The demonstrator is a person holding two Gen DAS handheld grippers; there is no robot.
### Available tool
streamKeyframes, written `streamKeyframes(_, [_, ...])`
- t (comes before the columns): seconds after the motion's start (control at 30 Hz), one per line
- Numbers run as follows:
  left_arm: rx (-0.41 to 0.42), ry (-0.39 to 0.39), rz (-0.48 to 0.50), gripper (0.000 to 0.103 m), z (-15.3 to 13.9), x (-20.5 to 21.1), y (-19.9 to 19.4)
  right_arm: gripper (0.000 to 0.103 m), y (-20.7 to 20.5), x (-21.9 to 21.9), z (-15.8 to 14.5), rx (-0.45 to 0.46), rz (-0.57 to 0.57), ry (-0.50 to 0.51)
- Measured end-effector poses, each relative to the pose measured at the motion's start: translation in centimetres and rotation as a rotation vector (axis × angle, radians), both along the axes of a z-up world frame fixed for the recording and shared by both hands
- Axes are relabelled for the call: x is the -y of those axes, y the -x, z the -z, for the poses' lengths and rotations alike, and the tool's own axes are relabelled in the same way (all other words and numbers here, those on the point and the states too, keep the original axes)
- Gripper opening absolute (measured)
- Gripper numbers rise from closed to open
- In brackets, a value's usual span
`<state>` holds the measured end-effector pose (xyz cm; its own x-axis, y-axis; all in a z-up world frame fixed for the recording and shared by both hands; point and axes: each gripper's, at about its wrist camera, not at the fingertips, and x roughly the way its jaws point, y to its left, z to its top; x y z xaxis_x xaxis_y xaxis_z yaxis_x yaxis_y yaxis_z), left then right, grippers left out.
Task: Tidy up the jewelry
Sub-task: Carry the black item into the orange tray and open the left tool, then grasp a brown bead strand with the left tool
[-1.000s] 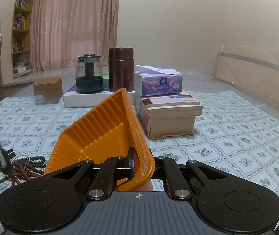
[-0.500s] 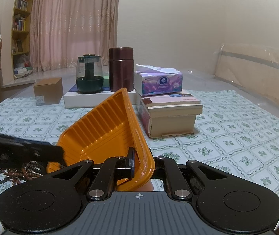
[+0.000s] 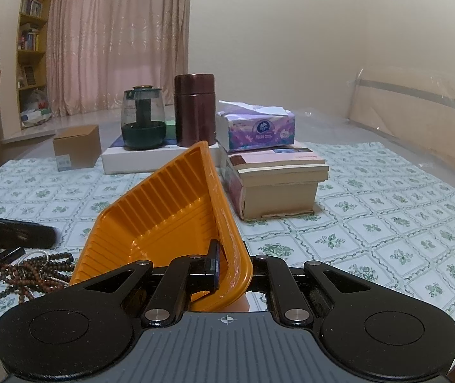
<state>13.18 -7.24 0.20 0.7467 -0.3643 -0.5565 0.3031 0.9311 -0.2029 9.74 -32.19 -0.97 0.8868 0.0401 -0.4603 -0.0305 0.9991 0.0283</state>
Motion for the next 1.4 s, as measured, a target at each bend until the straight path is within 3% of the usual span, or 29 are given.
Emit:
streamKeyframes(0.23, [-0.012,-0.103,-0.237,0.026,1.7,-7.3,2.0,0.01,0.0,0.0,0.0,-0.002,0.001,0.003])
streamKeyframes(0.43, [-0.069,-0.127,-0.331,0.027,4.2,-10.6,3.1,0.01,0.2,-0.2,0.1,-0.001,0.002,0.009])
streamKeyframes(0.6, [-0.085,-0.129,-0.325,0.027,5.6,-10.8,3.1,0.01,0.2,-0.2,0.1,-0.002,0.0,0.019])
streamKeyframes(1.17, [-0.161,0.078,-0.288,0.026,7.8,-10.1,-1.4,0.01,0.1,-0.3,0.2,-0.01,0.004,0.04])
streamKeyframes(1.27, [-0.171,0.082,-0.278,0.025,8.0,-10.1,-1.9,0.01,0.0,-0.3,0.3,-0.011,0.007,0.041])
streamKeyframes(1.4, [-0.162,0.059,-0.267,0.008,7.9,-10.0,-1.8,0.01,0.0,-0.3,0.3,-0.009,0.007,0.04])
